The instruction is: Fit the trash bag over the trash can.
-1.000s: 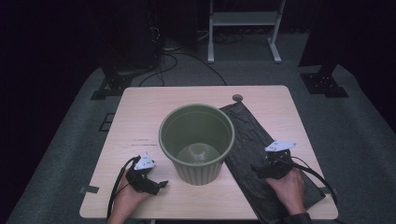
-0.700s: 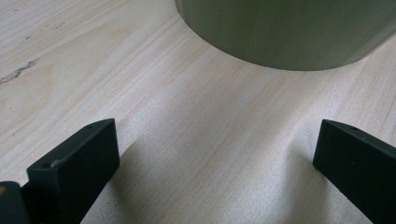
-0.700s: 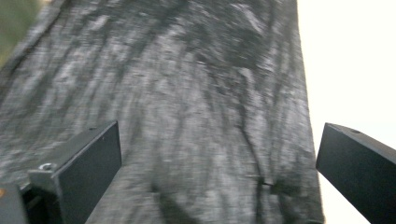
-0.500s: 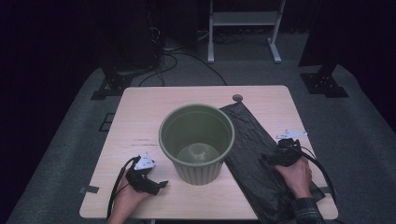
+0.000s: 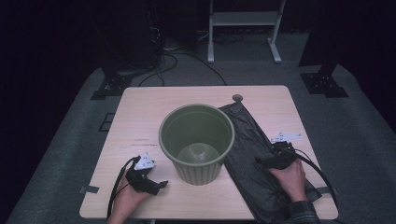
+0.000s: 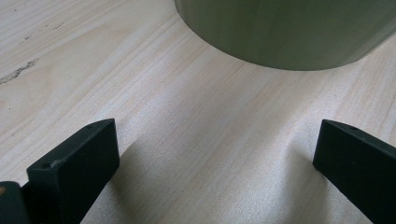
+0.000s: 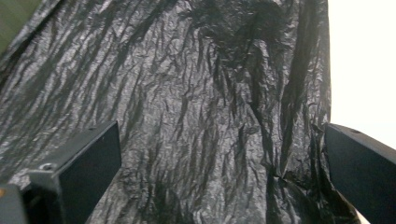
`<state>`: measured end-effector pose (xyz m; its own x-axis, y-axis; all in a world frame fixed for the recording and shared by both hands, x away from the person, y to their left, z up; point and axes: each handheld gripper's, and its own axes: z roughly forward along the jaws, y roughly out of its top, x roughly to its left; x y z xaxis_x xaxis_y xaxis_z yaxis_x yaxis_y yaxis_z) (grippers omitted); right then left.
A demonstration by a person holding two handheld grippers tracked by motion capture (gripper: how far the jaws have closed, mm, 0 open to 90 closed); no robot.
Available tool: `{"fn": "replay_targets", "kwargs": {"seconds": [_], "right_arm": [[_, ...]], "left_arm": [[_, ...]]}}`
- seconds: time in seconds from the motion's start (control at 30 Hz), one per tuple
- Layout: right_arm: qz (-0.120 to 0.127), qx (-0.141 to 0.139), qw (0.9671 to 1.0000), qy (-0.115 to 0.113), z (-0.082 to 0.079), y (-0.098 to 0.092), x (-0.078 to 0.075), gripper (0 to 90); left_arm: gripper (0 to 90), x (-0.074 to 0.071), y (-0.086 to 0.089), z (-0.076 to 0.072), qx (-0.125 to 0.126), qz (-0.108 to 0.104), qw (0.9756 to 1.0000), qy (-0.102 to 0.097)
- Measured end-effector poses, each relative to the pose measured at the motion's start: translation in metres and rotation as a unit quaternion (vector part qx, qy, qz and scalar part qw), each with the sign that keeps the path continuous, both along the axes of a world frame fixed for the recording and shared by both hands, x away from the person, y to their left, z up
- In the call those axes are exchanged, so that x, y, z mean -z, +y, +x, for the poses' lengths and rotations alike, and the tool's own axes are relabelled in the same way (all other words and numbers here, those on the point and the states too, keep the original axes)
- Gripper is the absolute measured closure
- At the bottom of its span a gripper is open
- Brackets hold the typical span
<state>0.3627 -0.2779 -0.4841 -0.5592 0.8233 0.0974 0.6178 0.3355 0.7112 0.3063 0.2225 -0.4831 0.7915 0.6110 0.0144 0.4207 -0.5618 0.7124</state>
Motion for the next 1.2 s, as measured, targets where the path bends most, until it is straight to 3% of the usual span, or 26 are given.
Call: {"fn": "replay_targets", "kwargs": {"seconds": [0.33, 0.73, 0.87, 1.2], "right_arm": [[-0.012, -0.032, 0.9994, 0.007, -0.001, 0.024, -0.002, 0.0], [-0.004, -0.053, 0.9985, 0.016, 0.001, 0.047, -0.003, 0.0], [0.011, -0.06, 0.998, 0.016, 0.002, 0.054, -0.003, 0.0], [0.001, -0.071, 0.9974, 0.011, 0.005, 0.077, -0.004, 0.0]], "left_arm": [[0.0, 0.0, 0.0, 0.0, 0.001, 0.0, 1.0, 0.0], [0.0, 0.0, 0.0, 0.0, 0.001, 0.0, 1.0, 0.0], [0.0, 0.0, 0.0, 0.0, 0.001, 0.0, 1.0, 0.0], [0.0, 0.0, 0.0, 0.0, 0.002, 0.0, 1.0, 0.0]]}}
